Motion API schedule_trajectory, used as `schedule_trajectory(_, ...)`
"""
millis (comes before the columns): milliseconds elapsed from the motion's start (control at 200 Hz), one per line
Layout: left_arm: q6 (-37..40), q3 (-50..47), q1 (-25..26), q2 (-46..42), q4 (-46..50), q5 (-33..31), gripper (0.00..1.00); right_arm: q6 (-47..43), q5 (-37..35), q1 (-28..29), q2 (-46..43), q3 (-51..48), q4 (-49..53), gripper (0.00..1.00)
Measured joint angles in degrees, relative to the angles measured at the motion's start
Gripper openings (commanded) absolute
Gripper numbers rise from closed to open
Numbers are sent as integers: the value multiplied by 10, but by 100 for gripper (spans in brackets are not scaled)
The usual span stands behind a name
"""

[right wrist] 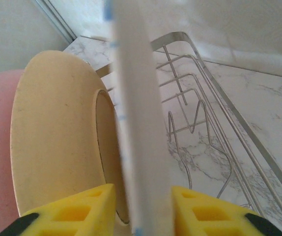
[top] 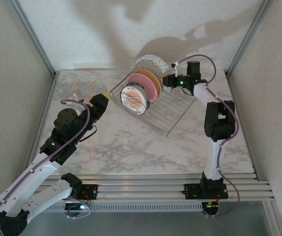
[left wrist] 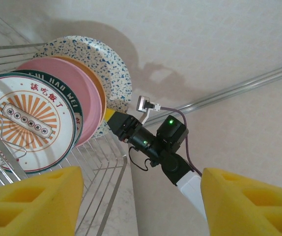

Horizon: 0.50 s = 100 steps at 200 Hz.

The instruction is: Unload the plates from the dish rack

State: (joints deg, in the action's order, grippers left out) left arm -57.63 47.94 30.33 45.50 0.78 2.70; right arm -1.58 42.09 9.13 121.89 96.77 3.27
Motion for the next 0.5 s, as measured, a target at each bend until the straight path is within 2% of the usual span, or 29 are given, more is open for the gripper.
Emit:
schedule_trajectory(390,-2,-4,1,-15,8,-9,64,-23,-17,7,0,2,11,0)
schedule_trajectory(501,-5,-10,3,-17,8,-10,64,-26,-17,9,-2,2,13,0)
